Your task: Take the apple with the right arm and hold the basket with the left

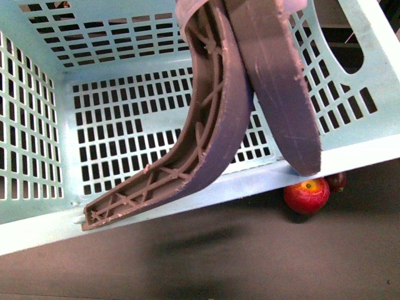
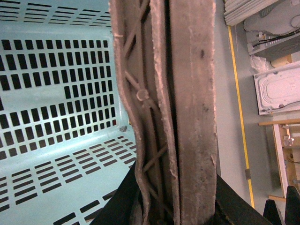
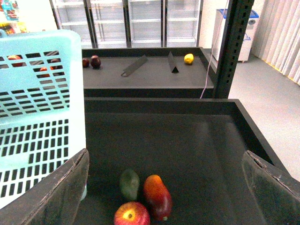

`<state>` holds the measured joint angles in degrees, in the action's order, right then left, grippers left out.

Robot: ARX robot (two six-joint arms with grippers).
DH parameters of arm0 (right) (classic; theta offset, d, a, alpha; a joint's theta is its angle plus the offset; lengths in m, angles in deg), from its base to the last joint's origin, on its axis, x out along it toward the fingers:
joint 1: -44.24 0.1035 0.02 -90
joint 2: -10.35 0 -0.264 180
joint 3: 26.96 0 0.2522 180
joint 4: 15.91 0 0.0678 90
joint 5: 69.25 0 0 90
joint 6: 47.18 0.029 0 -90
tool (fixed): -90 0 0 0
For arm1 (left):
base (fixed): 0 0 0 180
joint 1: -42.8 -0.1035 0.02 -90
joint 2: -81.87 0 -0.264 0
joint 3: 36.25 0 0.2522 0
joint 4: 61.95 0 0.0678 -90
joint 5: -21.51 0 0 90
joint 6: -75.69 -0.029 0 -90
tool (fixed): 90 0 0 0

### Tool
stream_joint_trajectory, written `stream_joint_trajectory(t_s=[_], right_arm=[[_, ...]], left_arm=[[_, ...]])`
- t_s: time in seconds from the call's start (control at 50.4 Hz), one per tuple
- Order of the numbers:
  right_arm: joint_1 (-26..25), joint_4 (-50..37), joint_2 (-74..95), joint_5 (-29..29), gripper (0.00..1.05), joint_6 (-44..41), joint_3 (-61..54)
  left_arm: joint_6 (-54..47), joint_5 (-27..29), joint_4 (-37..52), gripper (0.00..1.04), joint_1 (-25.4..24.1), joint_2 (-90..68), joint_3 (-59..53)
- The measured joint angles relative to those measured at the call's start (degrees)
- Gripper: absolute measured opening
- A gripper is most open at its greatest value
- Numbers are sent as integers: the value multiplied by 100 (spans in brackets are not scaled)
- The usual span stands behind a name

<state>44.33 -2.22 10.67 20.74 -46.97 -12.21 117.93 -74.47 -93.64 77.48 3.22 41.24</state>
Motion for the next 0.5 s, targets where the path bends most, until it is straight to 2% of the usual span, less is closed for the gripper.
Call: stream_joint_trajectory(t_s=[0.218, 0.258, 0.278, 0.297, 0.337, 0.397, 0.496], right_arm=[[0, 0, 2, -4, 96, 0, 2], [129, 374, 166, -446, 96, 262, 122], [232, 1005, 555, -1016, 96, 667, 387], [227, 1305, 807, -1283, 96, 892, 509], [61, 1705, 1390, -1512, 96, 1353, 678], [-367, 1598, 1860, -1204, 96, 1578, 680], [-1222, 809, 2629, -520, 96, 1508, 734]], left_arm=[[-22, 7, 0, 19, 0, 0, 0], [-20, -4, 0, 19, 0, 0, 0], [-24, -4, 0, 19, 0, 0, 0], [-24, -7, 0, 19, 0, 0, 0], [-11, -7, 0, 19, 0, 0, 0], [-33, -2, 0, 19, 2, 2, 0], [-31, 0, 0, 19, 2, 0, 0]])
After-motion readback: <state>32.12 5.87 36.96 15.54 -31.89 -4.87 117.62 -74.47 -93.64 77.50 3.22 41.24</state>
